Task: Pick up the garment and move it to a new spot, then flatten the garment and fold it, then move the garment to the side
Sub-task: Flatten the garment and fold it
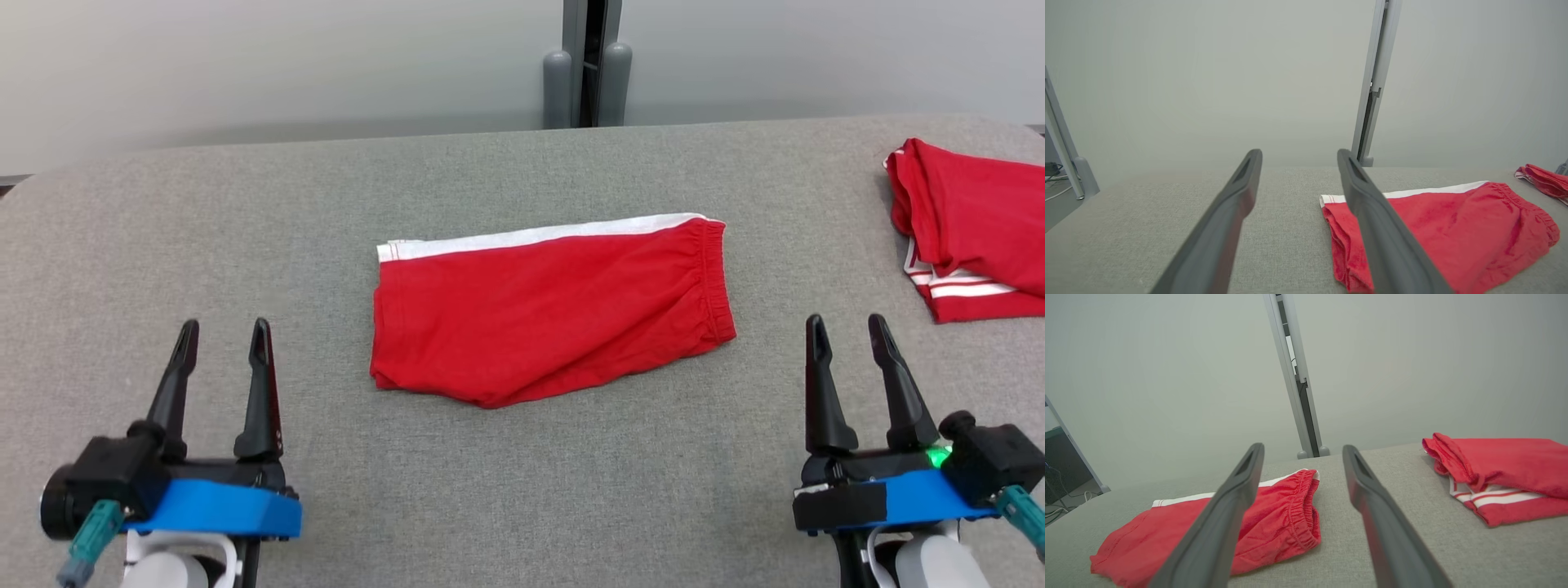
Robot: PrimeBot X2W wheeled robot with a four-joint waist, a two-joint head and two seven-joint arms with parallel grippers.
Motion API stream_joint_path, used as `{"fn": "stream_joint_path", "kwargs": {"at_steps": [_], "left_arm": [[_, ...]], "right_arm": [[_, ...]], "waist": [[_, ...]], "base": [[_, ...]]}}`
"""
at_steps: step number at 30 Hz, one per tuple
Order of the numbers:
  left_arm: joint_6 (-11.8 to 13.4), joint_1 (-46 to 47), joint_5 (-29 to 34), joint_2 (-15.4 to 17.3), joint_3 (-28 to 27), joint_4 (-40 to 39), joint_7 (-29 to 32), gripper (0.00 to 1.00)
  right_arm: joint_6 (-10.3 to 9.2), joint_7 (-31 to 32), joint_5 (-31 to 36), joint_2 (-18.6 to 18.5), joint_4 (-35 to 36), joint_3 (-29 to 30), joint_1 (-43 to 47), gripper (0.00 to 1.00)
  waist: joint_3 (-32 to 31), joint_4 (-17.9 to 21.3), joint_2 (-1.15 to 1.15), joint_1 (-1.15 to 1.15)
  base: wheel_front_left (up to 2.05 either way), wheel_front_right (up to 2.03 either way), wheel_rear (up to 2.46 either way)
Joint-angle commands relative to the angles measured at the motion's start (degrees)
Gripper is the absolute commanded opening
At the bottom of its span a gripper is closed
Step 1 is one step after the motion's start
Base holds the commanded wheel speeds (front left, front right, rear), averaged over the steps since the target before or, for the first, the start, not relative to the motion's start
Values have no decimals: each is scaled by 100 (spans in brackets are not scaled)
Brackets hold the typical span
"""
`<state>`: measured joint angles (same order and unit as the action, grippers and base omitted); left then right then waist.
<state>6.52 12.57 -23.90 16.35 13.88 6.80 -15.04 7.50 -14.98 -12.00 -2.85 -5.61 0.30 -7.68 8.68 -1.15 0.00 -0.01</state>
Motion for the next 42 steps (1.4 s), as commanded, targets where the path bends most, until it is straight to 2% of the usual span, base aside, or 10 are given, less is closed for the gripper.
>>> {"fn": "stream_joint_path", "kwargs": {"at_steps": [1,8,13,17,22,28,37,42], "left_arm": [[-112,-231,188,-155,-225,-65,-15,100],[-472,-794,742,-706,-855,-83,-15,100],[-732,-926,1053,-911,-1151,20,-15,100],[-835,-959,1218,-1046,-1307,9,-15,100],[-971,-787,1354,-1137,-1483,46,-15,100],[-1073,-614,1458,-1226,-1513,75,-15,100],[-1176,-362,1460,-1316,-1488,48,-15,100],[-1207,-237,1430,-1334,-1497,57,-16,100]], "right_arm": [[-3,-26,44,-5,8,15,170,100],[-3,-26,25,-6,-46,60,455,100],[-3,-26,31,-6,-89,52,553,100],[-3,-26,48,-6,-131,31,557,100],[-3,-26,250,-83,-196,-117,58,100],[-3,86,398,-229,-624,-361,-788,100],[-3,771,675,-359,-2079,-320,-2167,100],[-3,801,817,-454,-3049,-113,-2507,100]], "waist": [[-62,-33,0,1],[-150,-80,0,1],[-182,-119,0,1],[-212,-137,0,1],[-122,-103,0,1],[-3,-146,0,1],[321,-480,0,1],[540,-674,0,1]], "base": [[0,0,0],[0,0,0],[0,0,0],[0,0,0],[0,0,0],[0,0,0],[0,0,0],[0,0,0]]}}
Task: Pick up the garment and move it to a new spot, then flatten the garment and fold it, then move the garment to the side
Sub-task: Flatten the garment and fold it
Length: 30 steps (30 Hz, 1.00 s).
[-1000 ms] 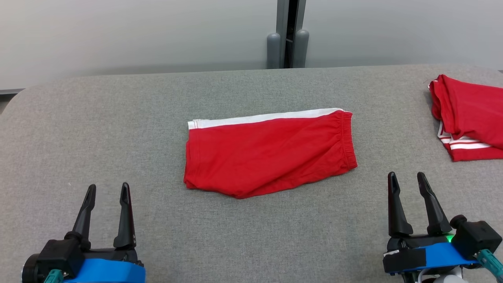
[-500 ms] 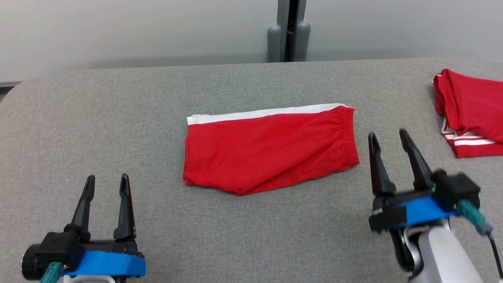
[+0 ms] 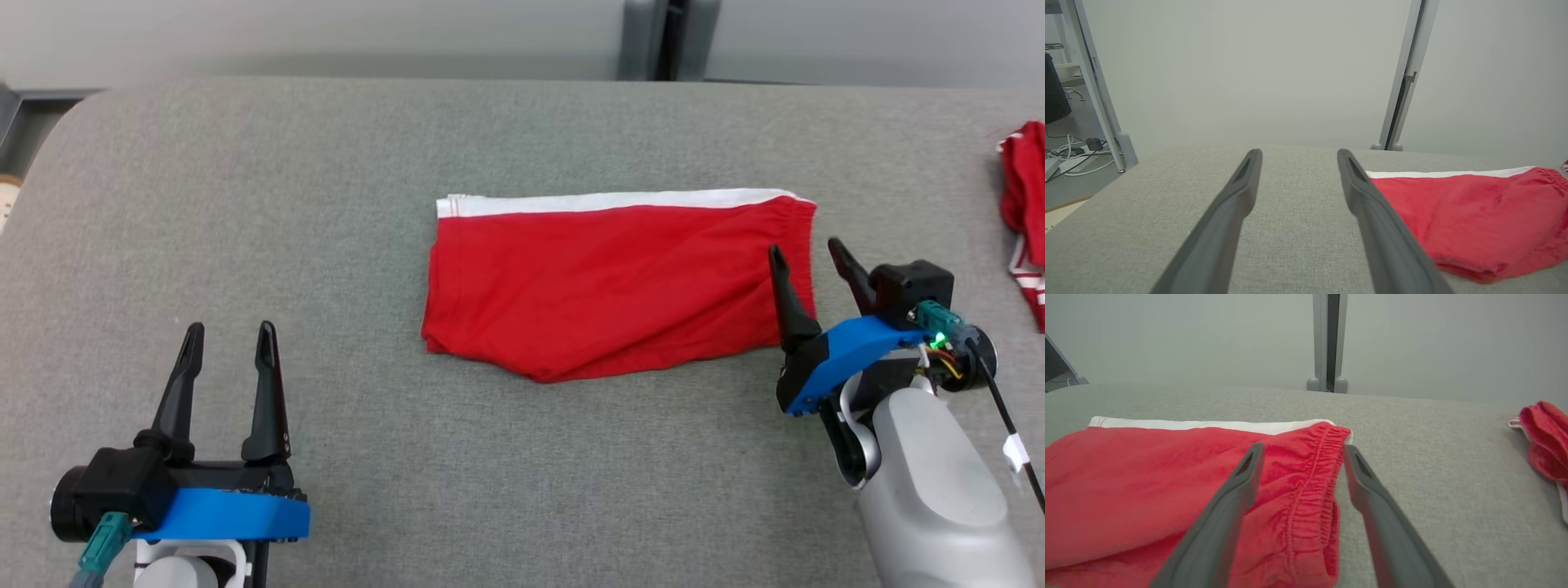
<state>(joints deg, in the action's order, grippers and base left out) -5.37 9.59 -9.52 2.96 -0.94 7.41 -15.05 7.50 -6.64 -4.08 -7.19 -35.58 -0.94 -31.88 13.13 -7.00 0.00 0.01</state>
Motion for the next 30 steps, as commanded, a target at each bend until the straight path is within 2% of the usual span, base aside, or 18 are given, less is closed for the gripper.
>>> {"fn": "stream_joint_path", "kwargs": {"at_steps": [1,10,16,17,18,23,30], "left_arm": [[-17,81,-14,4,-18,-2,-14,100],[56,181,-147,2,35,-13,-14,100],[92,242,-195,2,128,-34,-15,100],[99,246,-202,2,141,-40,-15,100],[104,250,-210,3,151,-44,-15,100],[111,238,-195,4,146,-58,-15,100],[83,111,-148,4,79,-29,-15,100]], "right_arm": [[-3,-38,62,-31,-237,56,-114,100],[-4,-317,96,89,-1403,404,-261,100],[-4,-443,-96,262,-1933,386,-301,100],[-3,-473,-188,301,-1980,349,-319,25],[-2,-517,-273,323,-2003,331,-351,0],[-4,-698,-489,281,-2070,245,-449,0],[-6,-812,-918,-121,-1858,233,-164,0]], "waist": [[139,-120,0,-1],[266,-185,0,-1],[299,-167,0,-1],[303,-158,0,-1],[309,-148,0,-1],[310,-27,0,-1],[155,217,0,-1]], "base": [[0,0,0],[0,0,0],[0,0,0],[0,0,0],[0,0,0],[0,0,0],[0,0,0]]}}
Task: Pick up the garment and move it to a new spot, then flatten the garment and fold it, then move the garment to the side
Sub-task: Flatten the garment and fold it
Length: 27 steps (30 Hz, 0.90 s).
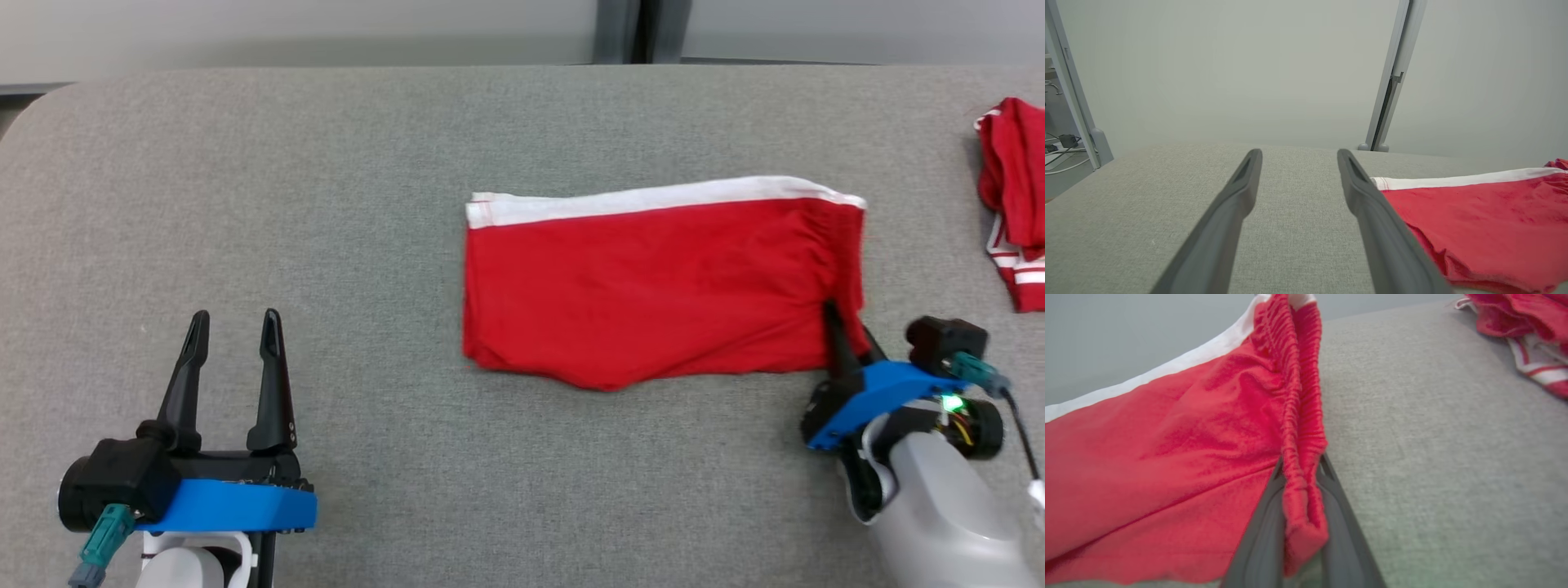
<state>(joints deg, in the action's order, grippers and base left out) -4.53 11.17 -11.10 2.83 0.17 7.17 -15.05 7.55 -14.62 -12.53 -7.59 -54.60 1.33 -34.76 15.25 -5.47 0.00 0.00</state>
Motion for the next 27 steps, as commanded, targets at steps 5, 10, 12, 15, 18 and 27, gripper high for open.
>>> {"fn": "stream_joint_path", "kwargs": {"at_steps": [5,10,12,15,18,27], "left_arm": [[-20,-118,7,17,-30,2,-15,100],[-26,-168,4,18,6,4,-15,100],[-25,-186,-1,17,18,16,-15,100],[-19,-195,-11,18,60,32,-15,100],[-19,-191,-20,18,93,63,-15,100],[-17,-214,-65,17,176,87,-15,100]], "right_arm": [[-12,-13,-406,-570,300,65,383,0],[-9,202,-620,-907,596,59,525,0],[-9,293,-655,-949,746,17,544,0],[-9,403,-656,-883,1053,-143,543,0],[-8,504,-705,-767,1410,-315,540,0],[-8,1076,-761,-374,2478,-927,538,0]], "waist": [[-138,187,0,0],[-171,251,0,0],[-189,267,0,0],[-215,272,0,0],[-251,259,0,0],[-310,154,0,0]], "base": [[0,0,0],[0,0,0],[0,0,0],[0,0,0],[0,0,0],[0,0,0]]}}
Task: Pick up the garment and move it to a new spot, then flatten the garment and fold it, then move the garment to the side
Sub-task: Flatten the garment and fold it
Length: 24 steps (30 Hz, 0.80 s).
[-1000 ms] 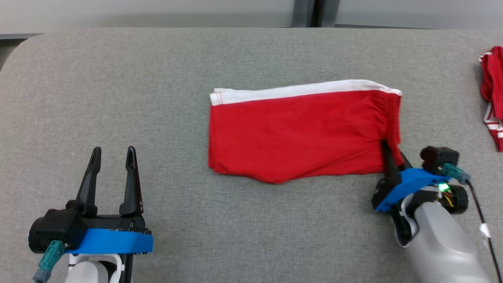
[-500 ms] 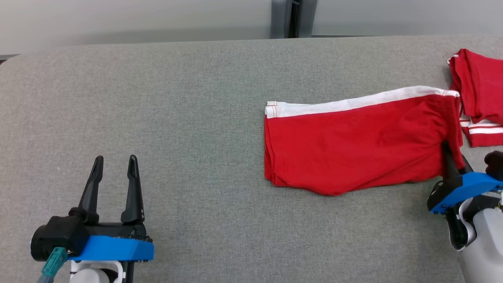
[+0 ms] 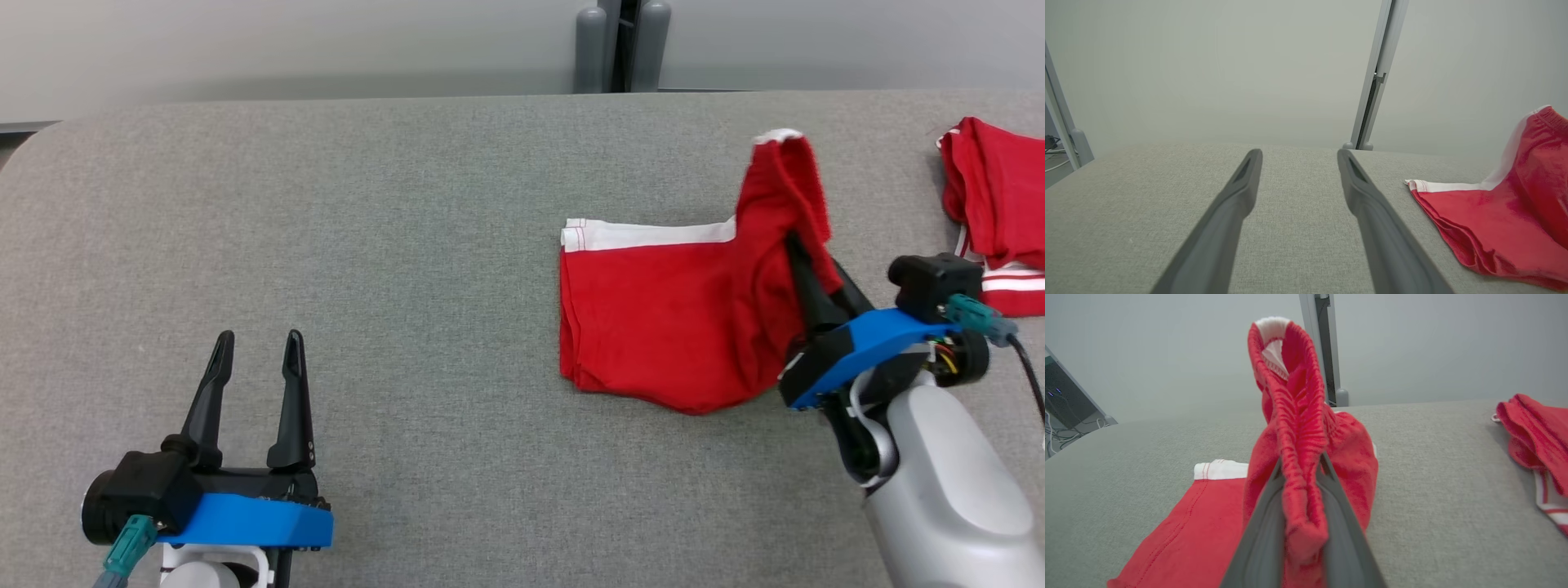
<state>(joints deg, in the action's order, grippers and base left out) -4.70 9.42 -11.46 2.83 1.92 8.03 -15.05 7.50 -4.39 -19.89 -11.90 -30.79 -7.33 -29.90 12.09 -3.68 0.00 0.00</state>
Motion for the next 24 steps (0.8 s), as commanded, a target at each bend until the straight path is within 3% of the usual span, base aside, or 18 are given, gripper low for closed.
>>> {"fn": "stream_joint_path", "kwargs": {"at_steps": [1,9,17,18,19,20,24], "left_arm": [[1,-34,-37,17,13,2,-15,100],[59,37,-128,17,116,-2,-15,100],[107,154,-204,18,214,-4,-15,100],[110,167,-220,17,229,-4,-15,100],[126,176,-235,17,241,-4,-15,100],[137,182,-246,17,257,-5,-15,100],[156,161,-239,17,239,-7,-15,100]], "right_arm": [[-3,104,-17,109,193,-116,56,0],[-3,379,230,410,504,-590,120,0],[-3,331,352,712,170,-860,103,0],[-3,304,367,731,88,-870,87,19],[-3,250,406,745,24,-878,65,49],[-3,203,427,760,-32,-894,44,100],[-3,-126,393,758,-83,-1021,6,100]], "waist": [[12,-43,0,0],[98,-210,0,0],[248,-333,0,0],[257,-339,0,0],[264,-342,0,0],[269,-341,0,0],[248,-268,0,0]], "base": [[0,0,0],[0,0,0],[0,0,0],[0,0,0],[0,0,0],[0,0,0],[0,0,0]]}}
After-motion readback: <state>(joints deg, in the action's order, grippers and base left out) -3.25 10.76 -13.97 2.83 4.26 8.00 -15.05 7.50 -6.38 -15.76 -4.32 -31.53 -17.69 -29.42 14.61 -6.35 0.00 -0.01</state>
